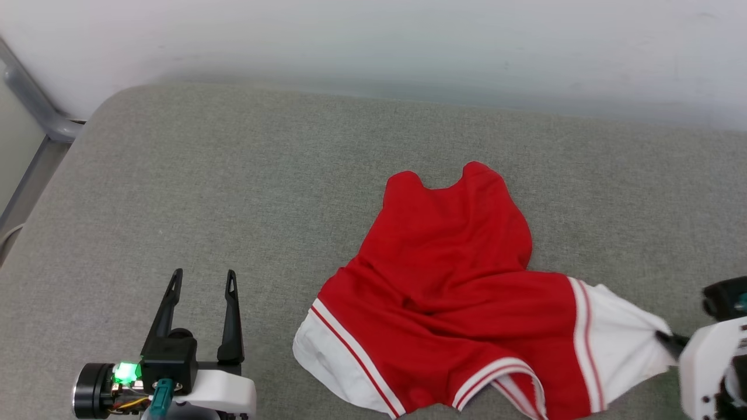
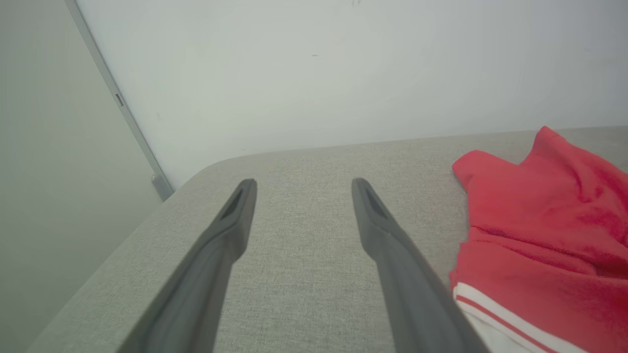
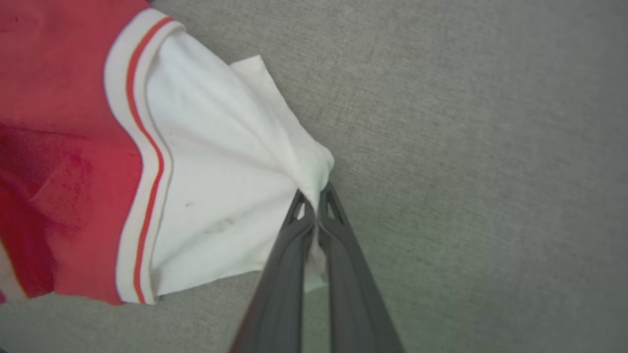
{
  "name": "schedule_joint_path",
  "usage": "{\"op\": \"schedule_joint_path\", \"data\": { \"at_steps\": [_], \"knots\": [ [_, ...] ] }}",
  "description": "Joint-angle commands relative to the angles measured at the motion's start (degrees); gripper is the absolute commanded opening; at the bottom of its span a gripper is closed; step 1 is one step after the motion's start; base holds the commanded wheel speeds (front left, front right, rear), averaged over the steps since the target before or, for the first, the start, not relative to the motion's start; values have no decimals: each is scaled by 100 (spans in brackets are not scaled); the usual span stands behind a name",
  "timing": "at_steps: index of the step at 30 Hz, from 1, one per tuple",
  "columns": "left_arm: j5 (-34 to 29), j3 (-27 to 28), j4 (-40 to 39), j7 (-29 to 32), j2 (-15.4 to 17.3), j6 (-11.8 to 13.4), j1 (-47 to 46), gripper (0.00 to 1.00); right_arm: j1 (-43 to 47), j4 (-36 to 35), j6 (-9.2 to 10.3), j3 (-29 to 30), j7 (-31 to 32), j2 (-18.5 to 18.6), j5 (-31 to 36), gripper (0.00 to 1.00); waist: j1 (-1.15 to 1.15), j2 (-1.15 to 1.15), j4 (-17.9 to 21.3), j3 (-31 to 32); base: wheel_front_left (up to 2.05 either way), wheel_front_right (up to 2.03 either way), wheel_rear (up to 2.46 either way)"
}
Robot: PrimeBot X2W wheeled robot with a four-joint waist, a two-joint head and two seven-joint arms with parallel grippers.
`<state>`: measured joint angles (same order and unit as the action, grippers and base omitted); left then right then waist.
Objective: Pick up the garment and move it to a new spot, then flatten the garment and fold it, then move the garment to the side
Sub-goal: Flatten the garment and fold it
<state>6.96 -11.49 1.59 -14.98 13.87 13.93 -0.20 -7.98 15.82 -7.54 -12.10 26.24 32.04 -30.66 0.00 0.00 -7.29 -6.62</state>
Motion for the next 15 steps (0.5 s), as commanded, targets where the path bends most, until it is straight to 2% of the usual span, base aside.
{"op": "schedule_joint_path", "data": {
  "at_steps": [1, 5, 15],
  "knots": [
    [-51, 26, 31, -28, -39, -53, 83, 100, 77, 129, 10, 242, -37, 39, -46, 0, 0, 0, 19, 6, 0, 0, 0],
    [-120, 54, 77, -28, -97, -135, 73, 100, 144, 489, 10, 676, -73, 88, -24, 0, 0, 0, 26, 17, 0, 0, 0],
    [-281, 114, 198, -29, -247, -324, 52, 100, 204, 1933, 10, 1926, -369, 170, 44, 0, 0, 0, 17, 35, 0, 0, 0]
  ]
}}
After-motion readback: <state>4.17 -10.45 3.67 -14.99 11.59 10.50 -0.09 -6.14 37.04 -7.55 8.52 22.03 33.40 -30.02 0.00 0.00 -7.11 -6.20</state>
